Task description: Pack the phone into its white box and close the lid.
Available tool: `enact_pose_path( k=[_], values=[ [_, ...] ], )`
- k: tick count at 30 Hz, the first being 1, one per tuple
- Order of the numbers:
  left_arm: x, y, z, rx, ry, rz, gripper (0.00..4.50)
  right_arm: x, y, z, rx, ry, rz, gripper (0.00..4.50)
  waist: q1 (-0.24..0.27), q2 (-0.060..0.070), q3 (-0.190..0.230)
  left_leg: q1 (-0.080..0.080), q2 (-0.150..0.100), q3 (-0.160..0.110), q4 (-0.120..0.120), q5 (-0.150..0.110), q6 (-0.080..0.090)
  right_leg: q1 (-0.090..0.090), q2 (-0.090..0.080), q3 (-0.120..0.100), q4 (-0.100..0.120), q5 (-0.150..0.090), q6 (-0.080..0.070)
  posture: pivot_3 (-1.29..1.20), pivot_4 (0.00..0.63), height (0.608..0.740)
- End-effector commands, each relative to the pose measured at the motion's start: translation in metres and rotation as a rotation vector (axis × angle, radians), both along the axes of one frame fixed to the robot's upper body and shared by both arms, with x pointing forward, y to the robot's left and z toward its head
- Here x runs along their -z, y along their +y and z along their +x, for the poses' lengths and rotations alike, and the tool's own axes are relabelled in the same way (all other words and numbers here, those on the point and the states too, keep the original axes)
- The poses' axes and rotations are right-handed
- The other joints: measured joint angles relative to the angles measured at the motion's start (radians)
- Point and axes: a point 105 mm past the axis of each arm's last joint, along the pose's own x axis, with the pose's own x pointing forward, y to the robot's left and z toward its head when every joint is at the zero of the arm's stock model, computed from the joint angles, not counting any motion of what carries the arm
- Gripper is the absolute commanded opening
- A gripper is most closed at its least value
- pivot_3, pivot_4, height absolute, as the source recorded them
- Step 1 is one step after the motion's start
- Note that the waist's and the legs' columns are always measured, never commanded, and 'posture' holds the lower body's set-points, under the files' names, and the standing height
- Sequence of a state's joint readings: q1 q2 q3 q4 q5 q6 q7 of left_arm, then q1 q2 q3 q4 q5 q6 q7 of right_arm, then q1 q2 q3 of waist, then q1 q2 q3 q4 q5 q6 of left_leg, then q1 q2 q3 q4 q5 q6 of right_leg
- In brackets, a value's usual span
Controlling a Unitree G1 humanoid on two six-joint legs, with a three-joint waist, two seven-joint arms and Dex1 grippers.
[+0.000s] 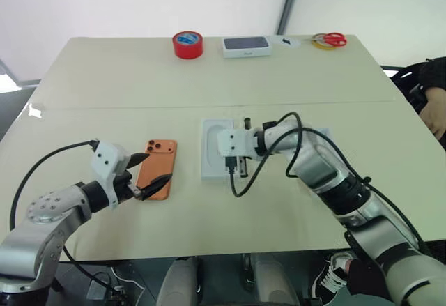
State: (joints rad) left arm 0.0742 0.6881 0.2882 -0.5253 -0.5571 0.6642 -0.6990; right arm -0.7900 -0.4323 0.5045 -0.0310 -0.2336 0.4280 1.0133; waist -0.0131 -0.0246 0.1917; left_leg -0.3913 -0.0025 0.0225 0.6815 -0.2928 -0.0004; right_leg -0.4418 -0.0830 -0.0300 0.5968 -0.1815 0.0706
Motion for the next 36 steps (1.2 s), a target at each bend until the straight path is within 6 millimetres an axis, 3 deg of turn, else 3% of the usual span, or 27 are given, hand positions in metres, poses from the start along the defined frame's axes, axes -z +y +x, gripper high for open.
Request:
enact_pose_path(
  k=[1,9,13,19,28,33,36],
  values=[
    [-0.008,-0.003,0.0,0.024,-0.039,0.009,4.5,-0.02,0.006,0.014,0.091,-0.022,0.104,0.06,-0.001,0.0,0.0,0.0,0.0,0.0,0.0,0.0,0.0,0.0,0.0,0.0,0.0,0.0,0.0,0.0,0.15,0.732],
    [-0.009,-0.006,-0.001,0.029,-0.044,0.004,4.5,-0.007,0.009,0.064,0.366,-0.05,0.19,0.06,-0.002,0.0,0.0,0.0,0.0,0.0,0.0,0.0,0.0,0.0,0.0,0.0,0.0,0.0,0.0,0.0,0.15,0.732],
    [-0.009,-0.007,-0.002,0.03,-0.045,0.0,4.5,0.003,0.013,0.071,0.38,-0.046,0.188,0.06,-0.004,0.001,0.0,0.0,0.0,0.0,-0.001,0.0,0.0,-0.001,0.0,0.0,0.001,0.0,0.0,0.0,0.15,0.732],
    [-0.008,-0.008,-0.004,0.026,-0.042,-0.003,4.5,0.02,0.018,0.062,0.316,-0.001,0.134,0.06,-0.005,0.001,0.0,0.0,0.0,0.0,-0.001,0.0,0.0,-0.001,0.0,0.0,0.001,0.0,0.0,0.0,0.15,0.732],
    [-0.006,-0.009,-0.005,0.025,-0.035,-0.006,4.5,0.03,0.012,0.008,0.036,0.099,0.001,0.06,-0.002,0.001,0.0,0.0,0.0,0.0,-0.001,0.0,0.0,0.0,0.0,0.0,0.0,0.0,0.0,0.0,0.15,0.732],
    [-0.006,-0.011,-0.002,0.029,-0.034,-0.008,4.5,0.024,0.011,0.007,0.039,0.069,0.004,0.06,-0.003,0.001,0.0,0.0,0.0,0.0,-0.001,0.0,0.0,0.0,0.001,0.0,0.001,0.0,0.0,0.0,0.15,0.732],
    [-0.007,-0.007,0.001,0.003,-0.034,-0.011,4.5,0.005,0.012,0.019,0.094,0.006,0.079,0.06,-0.003,0.001,0.0,0.0,0.0,0.0,-0.001,0.0,0.0,0.0,0.001,0.0,0.001,0.0,0.0,0.0,0.15,0.732]
  ],
)
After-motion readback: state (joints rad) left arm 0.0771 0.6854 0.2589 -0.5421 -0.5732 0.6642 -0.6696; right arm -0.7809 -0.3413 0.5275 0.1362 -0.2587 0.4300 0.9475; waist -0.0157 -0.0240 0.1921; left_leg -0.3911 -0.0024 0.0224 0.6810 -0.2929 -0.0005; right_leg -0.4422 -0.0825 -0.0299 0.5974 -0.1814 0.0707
